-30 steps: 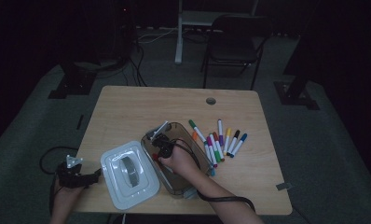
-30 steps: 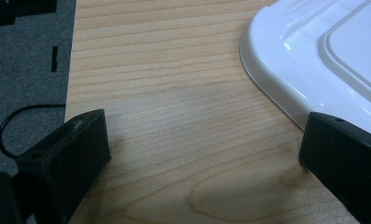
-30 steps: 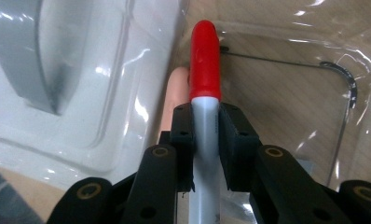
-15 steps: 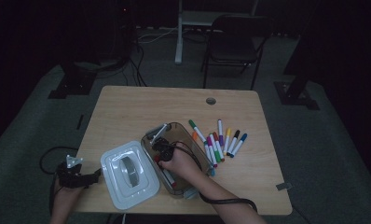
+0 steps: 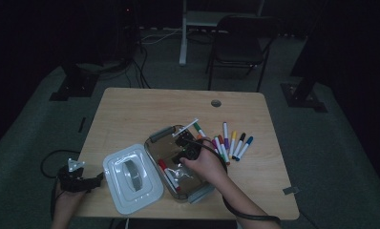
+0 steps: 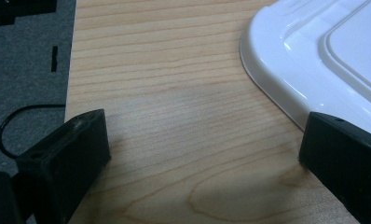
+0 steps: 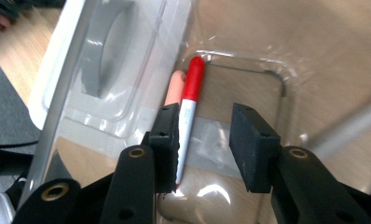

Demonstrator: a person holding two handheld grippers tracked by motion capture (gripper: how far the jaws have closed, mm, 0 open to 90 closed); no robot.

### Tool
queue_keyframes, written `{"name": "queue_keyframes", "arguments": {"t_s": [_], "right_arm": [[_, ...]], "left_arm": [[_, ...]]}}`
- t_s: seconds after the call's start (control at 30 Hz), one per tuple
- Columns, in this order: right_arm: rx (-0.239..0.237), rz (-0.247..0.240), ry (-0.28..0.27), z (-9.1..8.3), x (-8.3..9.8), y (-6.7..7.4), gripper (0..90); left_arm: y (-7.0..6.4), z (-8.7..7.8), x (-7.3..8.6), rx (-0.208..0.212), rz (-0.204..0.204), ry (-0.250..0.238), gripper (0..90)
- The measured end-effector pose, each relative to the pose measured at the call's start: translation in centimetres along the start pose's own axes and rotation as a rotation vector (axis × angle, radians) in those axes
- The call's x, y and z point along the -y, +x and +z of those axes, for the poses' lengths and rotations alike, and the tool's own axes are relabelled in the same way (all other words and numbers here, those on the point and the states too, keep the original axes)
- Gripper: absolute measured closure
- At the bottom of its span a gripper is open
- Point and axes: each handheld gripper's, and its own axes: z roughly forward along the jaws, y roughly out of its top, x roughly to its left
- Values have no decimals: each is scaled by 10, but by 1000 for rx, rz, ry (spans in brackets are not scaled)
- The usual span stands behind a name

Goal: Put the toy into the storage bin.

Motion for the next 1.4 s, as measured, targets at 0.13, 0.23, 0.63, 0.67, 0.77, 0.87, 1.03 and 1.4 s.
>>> {"name": "queue_keyframes", "arguments": {"t_s": [0.13, 0.23, 0.63, 0.67, 0.77, 0.87, 1.03, 1.4], "right_arm": [[9, 4, -69, -21, 12, -7, 601], [11, 7, -106, -31, 20, -12, 582], [82, 46, -292, -70, 52, -43, 448], [85, 55, -301, -71, 54, -45, 449], [126, 83, -334, -75, 63, -56, 407], [152, 124, -358, -77, 72, -68, 384], [200, 191, -380, -74, 89, -86, 350], [228, 323, -432, -66, 127, -124, 266]], "left_arm": [[0, 0, 0, 0, 0, 0, 22], [0, 0, 0, 1, 0, 1, 22], [0, 0, 0, 1, 0, 1, 22], [0, 0, 0, 1, 0, 2, 22], [0, 0, 0, 0, 0, 0, 22], [0, 0, 0, 0, 0, 0, 21], [0, 0, 0, 1, -2, 0, 22], [0, 0, 0, 1, -1, 1, 22]]}}
